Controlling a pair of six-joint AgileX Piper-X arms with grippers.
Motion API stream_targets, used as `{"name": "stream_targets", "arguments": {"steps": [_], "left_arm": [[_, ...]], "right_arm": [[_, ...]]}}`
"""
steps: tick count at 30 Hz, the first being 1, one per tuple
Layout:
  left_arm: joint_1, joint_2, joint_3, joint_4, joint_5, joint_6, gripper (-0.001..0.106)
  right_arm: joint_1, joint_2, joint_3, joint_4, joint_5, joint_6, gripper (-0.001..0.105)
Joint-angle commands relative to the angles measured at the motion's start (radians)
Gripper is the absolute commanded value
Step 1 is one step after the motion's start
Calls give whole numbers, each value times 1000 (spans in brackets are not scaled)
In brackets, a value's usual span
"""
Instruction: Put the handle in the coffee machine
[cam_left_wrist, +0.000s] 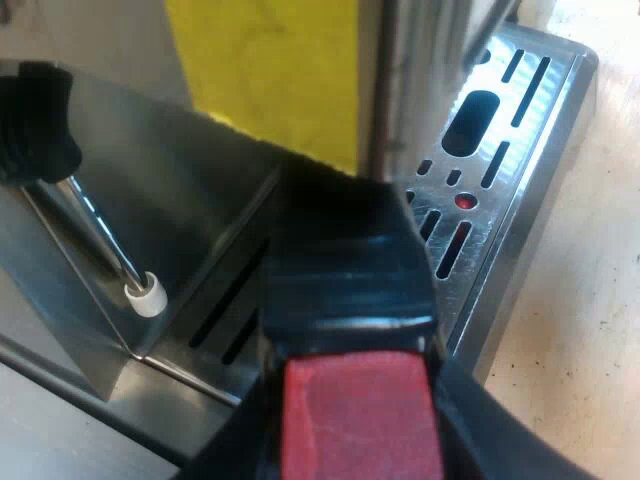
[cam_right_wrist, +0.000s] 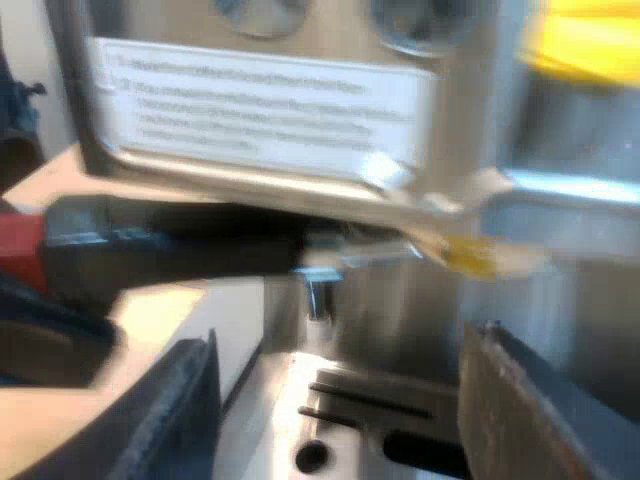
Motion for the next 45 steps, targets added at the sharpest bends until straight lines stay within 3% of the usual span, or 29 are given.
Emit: {"name": "stream_targets", "arguments": {"steps": [1,5,11,19,25,29,31,41,45], "left_arm": [[0,-35,-16,-7,127,14,0],[0,-35,-16,-7,137,14,0],[0,-35,-16,5,142,14,0],[0,-35,-16,21,142,14,0],[0,-35,-16,21,142,14,0],[0,-35,-16,24,142,14,0],[0,-35,-16,29,142,14,0],[0,-35,-16,37,142,14,0],[0,-35,-16,40,142,14,0]], "right_arm": [[-26,-40,68,-44,-9,17,55],[-36,-40,133,-119,-71,14,54],[-75,7,179,-270,-76,-15,36],[-145,123,178,-551,-147,-164,35],[-150,229,178,-710,-120,-194,35],[-156,279,171,-799,-108,-195,35],[-169,318,152,-847,-104,-228,35],[-201,405,41,-872,-98,-269,35],[-214,417,-8,-876,-98,-268,29]]}}
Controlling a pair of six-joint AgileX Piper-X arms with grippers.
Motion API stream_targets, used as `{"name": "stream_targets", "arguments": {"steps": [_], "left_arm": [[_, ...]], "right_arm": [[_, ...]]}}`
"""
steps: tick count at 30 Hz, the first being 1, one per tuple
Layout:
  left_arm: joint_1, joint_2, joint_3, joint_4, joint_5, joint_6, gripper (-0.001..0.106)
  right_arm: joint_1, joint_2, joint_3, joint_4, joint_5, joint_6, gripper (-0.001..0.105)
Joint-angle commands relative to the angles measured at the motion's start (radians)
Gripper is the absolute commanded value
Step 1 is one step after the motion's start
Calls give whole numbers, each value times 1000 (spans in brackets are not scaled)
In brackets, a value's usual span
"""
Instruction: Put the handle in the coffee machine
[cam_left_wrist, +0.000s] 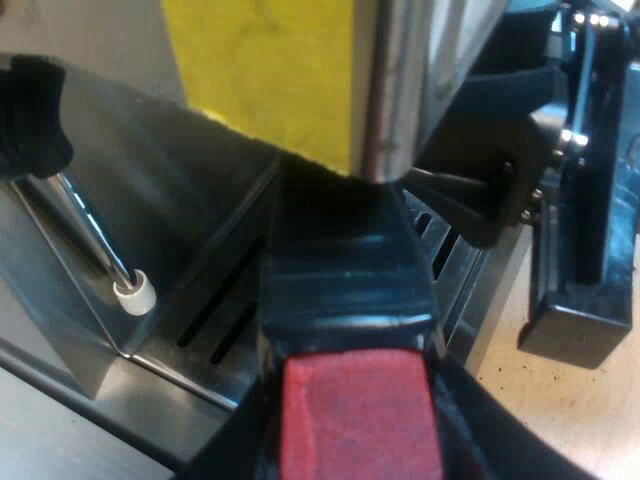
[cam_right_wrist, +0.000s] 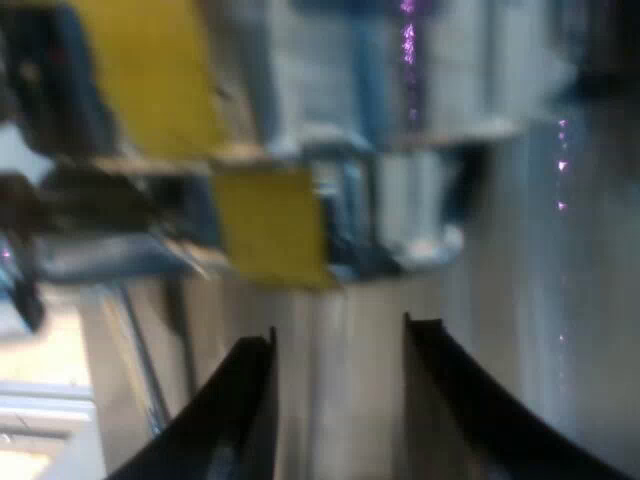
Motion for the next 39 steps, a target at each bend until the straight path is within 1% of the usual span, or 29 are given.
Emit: {"name": "stream_targets", "arguments": {"steps": [1,5,9,16,18,21,22,30,32,33,34,35,36,37,38,39], "left_arm": [[0,-35,-16,25,135,23,0],[0,-35,-16,28,135,23,0],[0,-35,-16,28,135,23,0],[0,-35,-16,28,135,23,0],[0,-35,-16,28,135,23,0],[0,-35,-16,31,135,23,0],[0,-35,-16,31,135,23,0],[0,-35,-16,33,135,23,0],[0,-35,-16,33,132,23,0],[0,-35,-16,33,121,23,0],[0,-35,-16,33,102,23,1],[0,-35,-16,35,98,23,4],[0,-35,-16,34,95,23,10],[0,-35,-16,34,90,23,20],[0,-35,-16,34,89,23,24],[0,-35,-16,42,88,23,37]], "right_arm": [[-19,-3,-19,-33,7,-12,28],[-38,-3,-21,-50,5,-15,28],[-40,-3,-21,-71,-49,-65,28],[-51,-3,-32,-85,-55,-66,28],[-52,-3,-53,-85,-75,-66,28],[-52,-3,-77,-85,-80,-97,28],[-52,-3,-80,-85,-80,-99,28],[-52,-3,-79,-146,-77,-102,28],[-52,-6,-79,-151,-77,-104,28],[-52,-6,-79,-154,-75,-103,28],[-52,-6,-79,-162,-67,-103,28],[-52,-6,-79,-165,-62,-103,28],[-52,-6,-79,-168,-50,-103,28],[-52,-6,-79,-171,-50,-103,28],[-52,-6,-79,-173,-50,-103,28],[-52,-9,-79,-173,-50,-105,28]]}}
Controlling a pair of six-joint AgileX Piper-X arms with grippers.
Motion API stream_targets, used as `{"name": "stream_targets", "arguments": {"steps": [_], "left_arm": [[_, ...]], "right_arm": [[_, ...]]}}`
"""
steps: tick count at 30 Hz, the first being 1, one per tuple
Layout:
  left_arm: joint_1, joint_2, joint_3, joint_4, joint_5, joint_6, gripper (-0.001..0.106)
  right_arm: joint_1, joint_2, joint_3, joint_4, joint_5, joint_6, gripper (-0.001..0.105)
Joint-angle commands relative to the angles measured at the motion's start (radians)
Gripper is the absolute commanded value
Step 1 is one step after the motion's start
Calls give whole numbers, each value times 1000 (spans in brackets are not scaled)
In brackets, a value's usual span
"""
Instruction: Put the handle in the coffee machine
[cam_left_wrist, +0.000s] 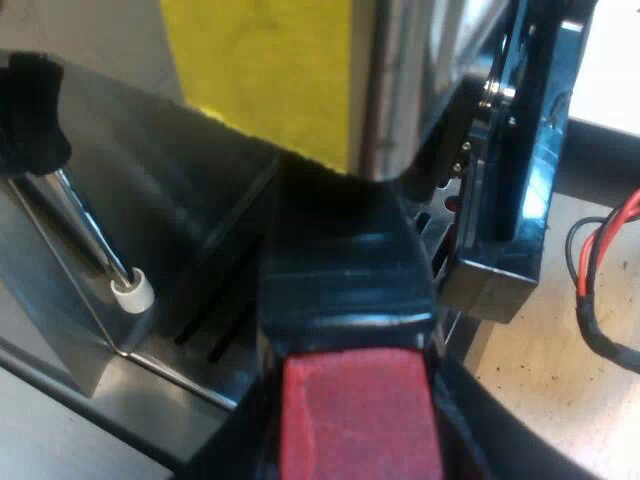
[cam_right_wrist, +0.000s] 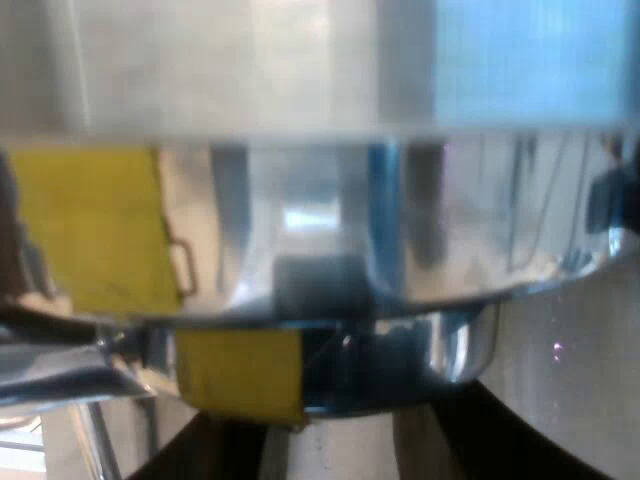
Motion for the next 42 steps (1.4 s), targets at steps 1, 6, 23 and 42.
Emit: {"name": "stream_targets", "arguments": {"steps": [1,6,23,42], "left_arm": [[0,-35,-16,38,91,23,43],[0,-35,-16,89,91,23,54],[3,-135,-16,94,11,23,54],[187,-220,-19,91,-89,-78,35]], "right_arm": [[-6,-41,-28,-112,0,-9,28],[-6,-44,-28,-122,0,-13,28],[-6,-44,-28,-143,2,-13,28],[-6,-44,-28,-143,2,-13,28]]}}
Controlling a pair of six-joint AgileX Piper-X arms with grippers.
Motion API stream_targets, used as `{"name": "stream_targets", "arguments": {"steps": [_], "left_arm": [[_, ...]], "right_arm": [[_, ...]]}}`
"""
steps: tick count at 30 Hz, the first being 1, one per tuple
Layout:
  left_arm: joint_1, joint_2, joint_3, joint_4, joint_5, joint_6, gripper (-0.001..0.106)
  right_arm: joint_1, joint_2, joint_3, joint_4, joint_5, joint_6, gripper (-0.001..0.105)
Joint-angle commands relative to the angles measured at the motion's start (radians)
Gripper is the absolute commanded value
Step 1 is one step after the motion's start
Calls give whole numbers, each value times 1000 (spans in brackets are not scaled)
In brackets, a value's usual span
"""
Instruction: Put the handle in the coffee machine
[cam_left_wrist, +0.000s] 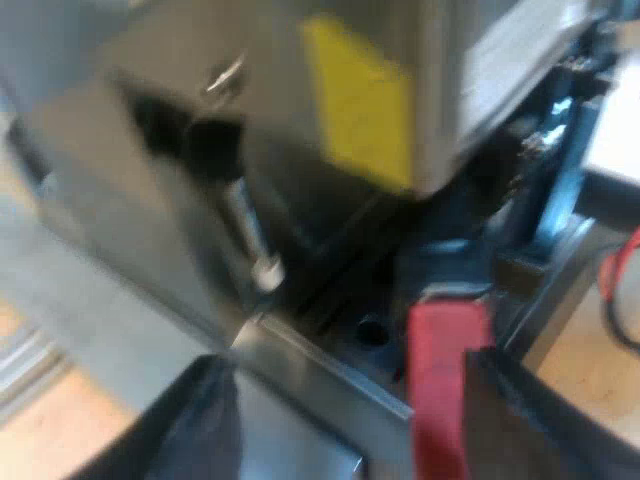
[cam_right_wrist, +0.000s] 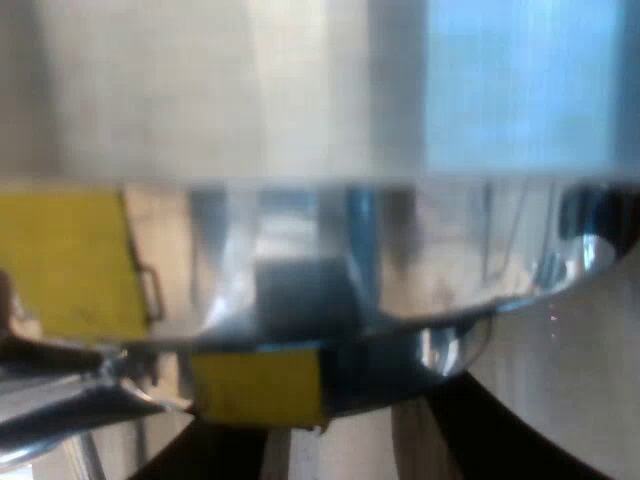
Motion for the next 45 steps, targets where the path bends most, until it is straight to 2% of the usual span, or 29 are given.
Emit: {"name": "stream_targets", "arguments": {"steps": [1,3,4,8,11,18,23,29,38,42,43,45], "left_arm": [[0,-8,-7,-6,-104,-31,29],[0,-8,-7,-13,-96,-28,4],[0,-8,-7,-19,-96,-27,0],[-11,3,-12,-42,-118,-42,0],[-33,46,-12,-17,-142,-42,0],[-78,125,-12,-3,-135,-42,0],[-93,122,-16,31,-114,-30,0],[-129,119,-15,104,-106,19,0],[-210,64,-15,156,-106,18,0],[-222,63,-15,165,-106,18,0],[-272,61,-15,191,-103,18,0],[-288,61,-15,198,-97,18,0]], "right_arm": [[-6,-44,-28,-127,-2,-5,28],[-6,-44,-28,-127,-2,-5,28],[-6,-44,-28,-127,-2,-5,28],[-6,-44,-28,-127,-2,-5,28],[-6,-44,-28,-127,-2,-5,28],[-6,-44,-28,-127,-2,-5,28],[-6,-44,-28,-127,-2,-5,28],[-6,-44,-28,-127,-2,-5,28],[-6,-44,-28,-125,-2,-5,28],[-6,-44,-28,-125,-2,-5,28],[-6,-44,-28,-125,-2,-5,28],[-6,-44,-28,-125,-2,-5,28]]}}
